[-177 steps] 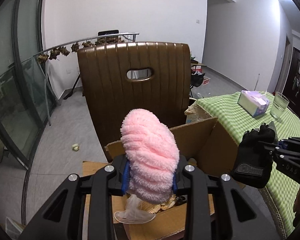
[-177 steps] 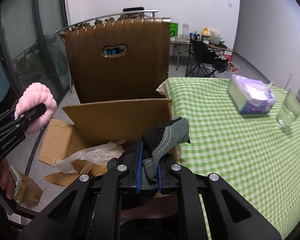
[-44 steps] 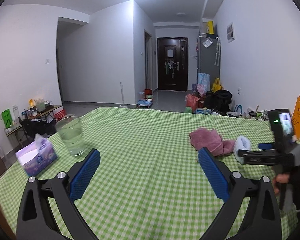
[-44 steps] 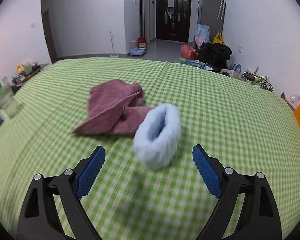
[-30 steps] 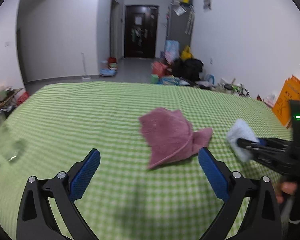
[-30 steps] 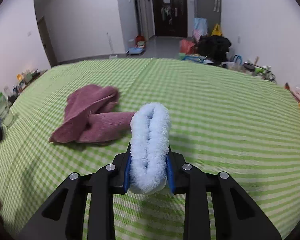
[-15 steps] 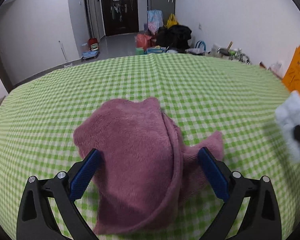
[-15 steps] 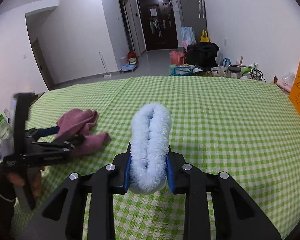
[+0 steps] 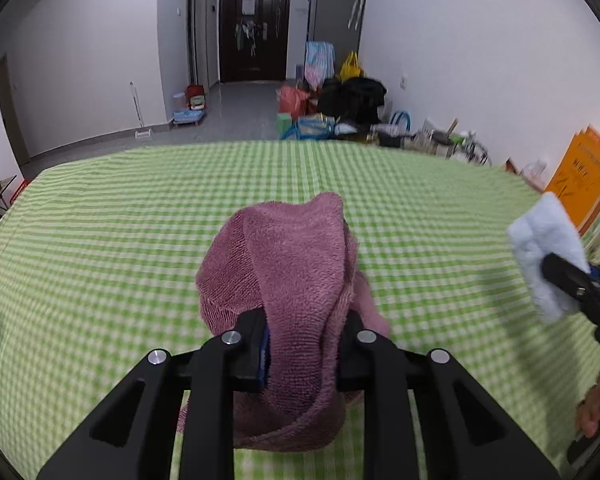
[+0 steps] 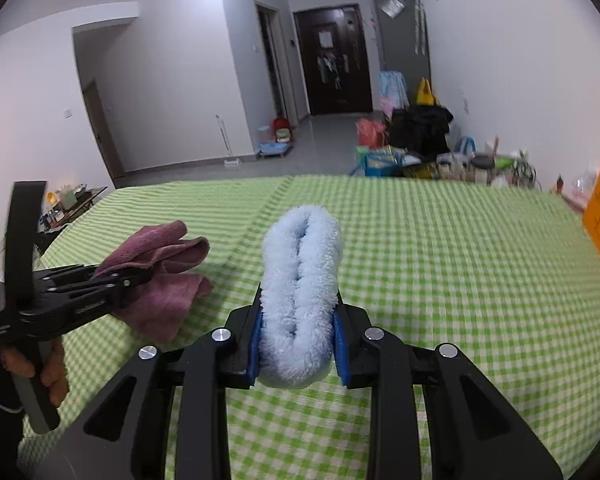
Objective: Organize soft objects
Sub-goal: 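Carry the mauve towel in the left tool while the right tool carries the blue headband to the box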
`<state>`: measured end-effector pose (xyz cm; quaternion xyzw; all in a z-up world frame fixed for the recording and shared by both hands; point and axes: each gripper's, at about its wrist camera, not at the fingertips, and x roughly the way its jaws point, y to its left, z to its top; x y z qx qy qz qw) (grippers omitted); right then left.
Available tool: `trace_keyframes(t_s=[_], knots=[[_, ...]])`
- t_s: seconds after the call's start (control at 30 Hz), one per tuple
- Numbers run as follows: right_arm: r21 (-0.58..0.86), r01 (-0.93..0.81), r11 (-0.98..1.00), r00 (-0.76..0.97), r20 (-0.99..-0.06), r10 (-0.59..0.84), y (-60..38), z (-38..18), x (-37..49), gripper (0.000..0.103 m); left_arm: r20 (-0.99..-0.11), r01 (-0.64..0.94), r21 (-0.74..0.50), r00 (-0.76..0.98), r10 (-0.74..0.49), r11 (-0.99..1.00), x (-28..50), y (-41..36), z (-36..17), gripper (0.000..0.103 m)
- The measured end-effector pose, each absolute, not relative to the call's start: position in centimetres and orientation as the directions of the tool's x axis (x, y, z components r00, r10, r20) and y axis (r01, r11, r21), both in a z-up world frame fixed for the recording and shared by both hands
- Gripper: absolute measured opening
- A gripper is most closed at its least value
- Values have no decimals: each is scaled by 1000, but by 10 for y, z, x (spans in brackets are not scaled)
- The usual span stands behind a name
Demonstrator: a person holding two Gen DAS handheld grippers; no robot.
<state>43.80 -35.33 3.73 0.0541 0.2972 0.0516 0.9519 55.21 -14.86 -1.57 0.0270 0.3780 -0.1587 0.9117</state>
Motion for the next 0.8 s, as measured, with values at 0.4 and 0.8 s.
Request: trace_keyframes(t_s=[0.4,0.8], knots=[[78,-167,983,831,-525,183,-309,93,383,28,-525,294,-136,788,-320,946,426,-78,98,19],[46,-220,974,822,-530,211,-266,111,333,28,-450,252,-152,843,-294,956,328,-13,137,19]])
